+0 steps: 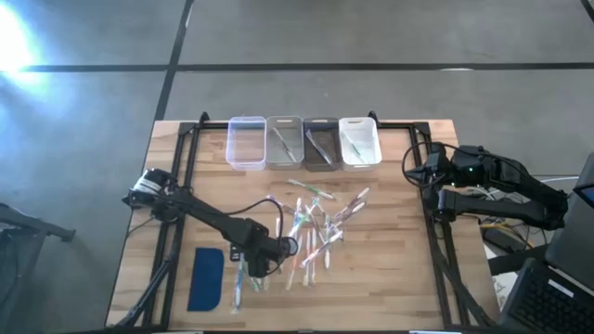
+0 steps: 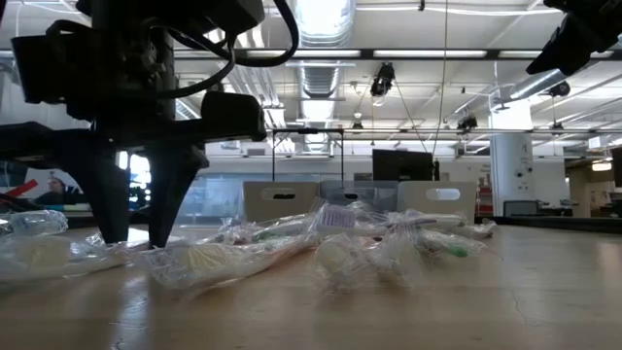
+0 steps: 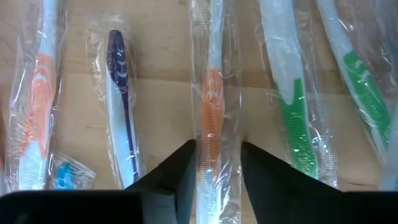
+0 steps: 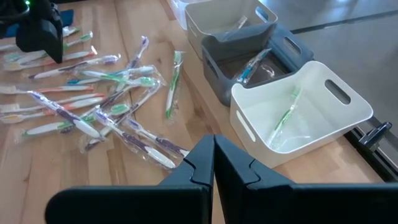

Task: Pick & Place Toothbrushes
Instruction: Put the orange toothbrush into the white transparent bin

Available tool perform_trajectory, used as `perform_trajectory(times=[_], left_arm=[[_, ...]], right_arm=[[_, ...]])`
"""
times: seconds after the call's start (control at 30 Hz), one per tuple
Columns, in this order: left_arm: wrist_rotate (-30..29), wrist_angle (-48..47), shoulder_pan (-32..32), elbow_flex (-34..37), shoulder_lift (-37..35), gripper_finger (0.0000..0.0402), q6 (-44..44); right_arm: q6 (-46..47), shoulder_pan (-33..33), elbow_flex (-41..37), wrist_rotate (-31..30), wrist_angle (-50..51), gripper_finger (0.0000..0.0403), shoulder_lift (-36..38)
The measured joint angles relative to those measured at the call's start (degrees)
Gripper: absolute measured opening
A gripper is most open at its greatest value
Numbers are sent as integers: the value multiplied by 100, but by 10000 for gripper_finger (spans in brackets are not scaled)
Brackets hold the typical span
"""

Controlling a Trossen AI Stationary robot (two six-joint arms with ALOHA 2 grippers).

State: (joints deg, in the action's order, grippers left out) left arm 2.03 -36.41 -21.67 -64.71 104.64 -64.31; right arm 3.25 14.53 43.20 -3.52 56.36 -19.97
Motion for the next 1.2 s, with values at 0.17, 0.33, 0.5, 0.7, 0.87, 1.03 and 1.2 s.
perform_trajectory(times=[0.17, 0.33, 0.5, 0.7, 0.87, 1.03, 1.2], left_arm=[[-1, 84, -2, 9, 4, 89, 31], [1, 147, -2, 11, 7, 62, 33], [-3, 195, -2, 9, 9, 48, 30], [-12, 279, -2, 11, 11, 46, 2], [-14, 292, -2, 11, 11, 45, -2], [-16, 268, -2, -6, 11, 43, 8], [-34, 40, 0, -115, -58, 42, 20]], right_arm=[[0, 2, 0, 0, -2, 8, 0], [0, 2, 0, 0, -1, 8, -1], [0, 2, 0, 0, 0, 8, 0], [0, 1, 0, 0, -1, 8, 0], [0, 1, 0, 2, 0, 8, -2], [0, 1, 0, -1, -1, 8, 0], [0, 1, 0, 2, -2, 8, 0]])
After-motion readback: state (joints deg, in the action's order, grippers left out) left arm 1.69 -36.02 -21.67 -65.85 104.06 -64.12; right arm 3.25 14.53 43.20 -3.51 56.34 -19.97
